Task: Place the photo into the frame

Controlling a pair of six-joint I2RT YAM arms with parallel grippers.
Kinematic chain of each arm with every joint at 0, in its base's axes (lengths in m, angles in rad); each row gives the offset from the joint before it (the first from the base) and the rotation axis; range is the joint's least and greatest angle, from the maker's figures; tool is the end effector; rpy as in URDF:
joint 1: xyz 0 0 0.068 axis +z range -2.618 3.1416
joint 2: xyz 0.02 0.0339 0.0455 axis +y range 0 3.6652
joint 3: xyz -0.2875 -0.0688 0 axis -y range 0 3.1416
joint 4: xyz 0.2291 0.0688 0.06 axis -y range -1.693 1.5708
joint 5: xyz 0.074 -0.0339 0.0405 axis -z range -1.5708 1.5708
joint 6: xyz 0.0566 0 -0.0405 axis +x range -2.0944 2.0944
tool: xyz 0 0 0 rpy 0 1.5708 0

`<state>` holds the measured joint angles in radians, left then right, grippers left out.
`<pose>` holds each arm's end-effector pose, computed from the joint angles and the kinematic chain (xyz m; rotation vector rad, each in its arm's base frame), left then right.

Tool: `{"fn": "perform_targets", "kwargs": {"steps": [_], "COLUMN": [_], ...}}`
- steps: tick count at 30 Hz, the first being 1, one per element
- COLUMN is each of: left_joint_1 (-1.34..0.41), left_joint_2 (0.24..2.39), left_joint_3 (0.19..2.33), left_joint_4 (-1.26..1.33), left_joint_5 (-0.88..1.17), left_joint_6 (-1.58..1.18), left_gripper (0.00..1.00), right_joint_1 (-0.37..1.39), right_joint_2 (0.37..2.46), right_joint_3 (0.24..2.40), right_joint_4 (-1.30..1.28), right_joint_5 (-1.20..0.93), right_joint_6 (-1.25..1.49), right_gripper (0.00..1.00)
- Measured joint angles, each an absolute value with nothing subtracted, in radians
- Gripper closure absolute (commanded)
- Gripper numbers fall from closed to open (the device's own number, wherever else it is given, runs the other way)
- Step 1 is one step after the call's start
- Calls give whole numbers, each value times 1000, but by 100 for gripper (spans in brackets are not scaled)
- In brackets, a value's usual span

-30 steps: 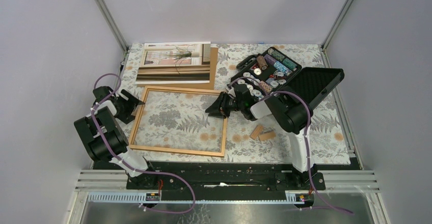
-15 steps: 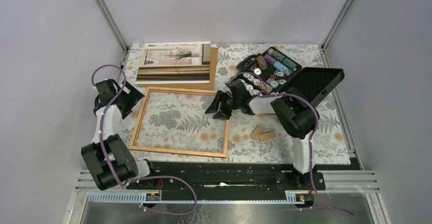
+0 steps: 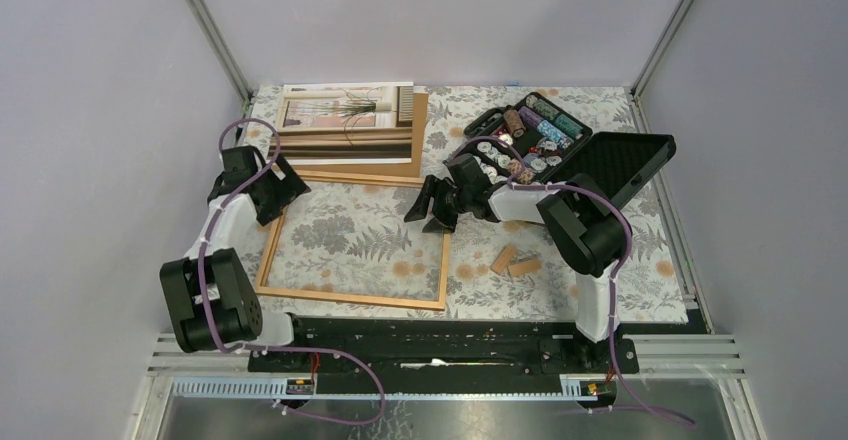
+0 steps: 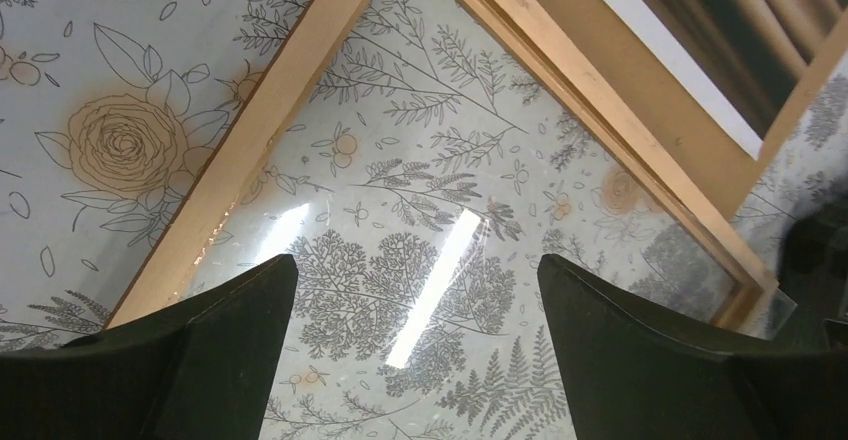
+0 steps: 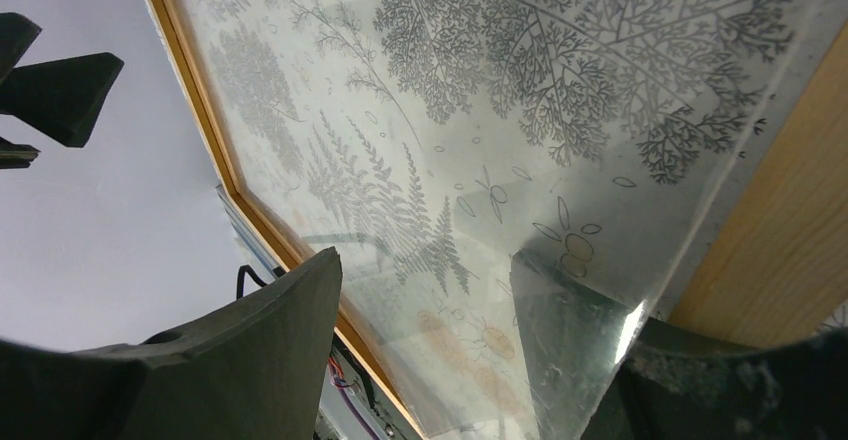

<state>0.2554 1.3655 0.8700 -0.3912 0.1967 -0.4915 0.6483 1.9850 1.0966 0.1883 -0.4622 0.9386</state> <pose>0.2672 0.0583 0.2384 -0.8182 2.3252 -0.3447 0.3212 0.2750 0.1564 0.0927 2.5637 1.2663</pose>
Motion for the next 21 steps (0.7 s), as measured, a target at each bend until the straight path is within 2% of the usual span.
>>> {"fn": "perform_targets", "kwargs": {"steps": [10,17,21], "left_joint_1": [206,208,208], "left_joint_2": [1441,1531,1634], "left_joint_3": [1048,1102,1105], "left_joint_4": [-533,-593,-611], "left_joint_5": [-14,-133,-139], "left_joint_6": [-467,-436,-418], "left_gripper": [2,15,15], "right_joint_1": [649,649,649], "right_joint_2": [1985,1985,1985], "right_joint_3": [1097,1097,1097], "right_joint_4": [192,197,207], "right_joint_5": [-464,-474,-485], "right_joint_6": [940,944,947], "right_gripper": [29,29,29]}}
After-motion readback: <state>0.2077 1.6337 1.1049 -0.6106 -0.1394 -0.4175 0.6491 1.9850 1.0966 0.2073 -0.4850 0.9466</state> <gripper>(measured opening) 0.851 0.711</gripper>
